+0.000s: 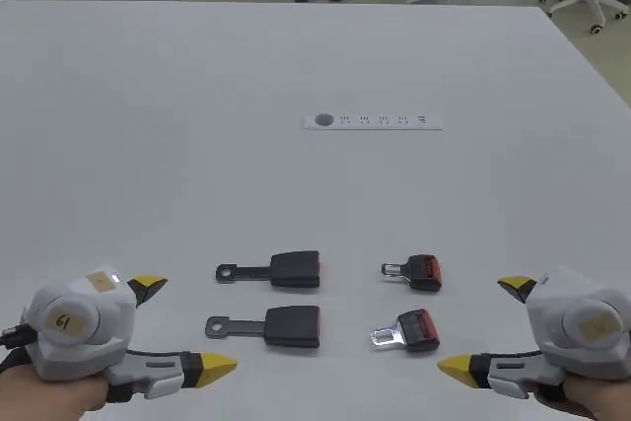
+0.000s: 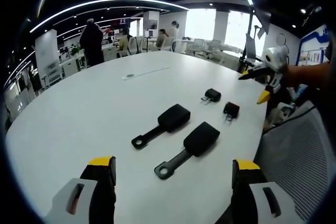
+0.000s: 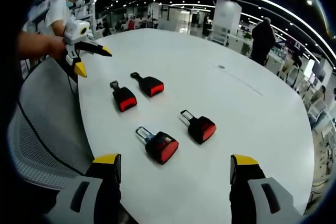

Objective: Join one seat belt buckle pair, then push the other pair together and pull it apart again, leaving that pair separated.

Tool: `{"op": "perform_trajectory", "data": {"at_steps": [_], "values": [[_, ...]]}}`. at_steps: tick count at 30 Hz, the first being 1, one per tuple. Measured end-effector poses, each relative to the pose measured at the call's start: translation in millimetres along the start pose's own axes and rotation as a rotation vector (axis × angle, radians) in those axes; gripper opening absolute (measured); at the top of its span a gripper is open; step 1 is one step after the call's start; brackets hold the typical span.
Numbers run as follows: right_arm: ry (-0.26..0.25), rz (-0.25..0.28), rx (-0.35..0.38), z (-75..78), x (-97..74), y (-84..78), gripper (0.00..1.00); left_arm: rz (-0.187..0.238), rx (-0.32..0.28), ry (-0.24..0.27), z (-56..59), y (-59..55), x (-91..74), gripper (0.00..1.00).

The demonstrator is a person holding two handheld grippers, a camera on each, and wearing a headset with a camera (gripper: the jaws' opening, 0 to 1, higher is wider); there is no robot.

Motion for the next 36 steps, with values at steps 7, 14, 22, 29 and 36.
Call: {"op": "perform_trajectory", "data": {"at_steps": [7,14,22,29,36], "values": [[-0.01,0.006,-0.003,0.5,-1.0,1.6,0.92,-0.004,-0.019,0.055,-8.7,-1.5,-3.4,0.95],[-0.025,0.009,0.008,2.2,-4.0,3.0,0.99,-0.015,-0.022,0.039,-3.9,-2.4,-2.8,0.97],[-0.031,0.012,0.0,4.0,-3.6,2.9,0.99,-0.021,-0.021,0.036,-3.7,-4.2,-3.1,1.0],[-0.027,0.011,-0.002,6.3,-3.4,3.0,0.99,-0.021,-0.023,0.032,-6.1,-6.1,-6.5,1.0],[-0.016,-0.008,-0.004,4.3,-5.2,1.8,0.94,-0.03,-0.016,0.022,-4.3,-7.2,-6.3,0.97]]}}
Point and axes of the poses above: the centre of the closed fingertips' face, and the gripper's own axes: x roughly forward along the fingers, z roughly to its right, y roughly out of its top, the point moved 4 cm from there along -x, roughly backward along the fingers, and after that the axes turned 12 degrees about -y, right-handed, at the moved point
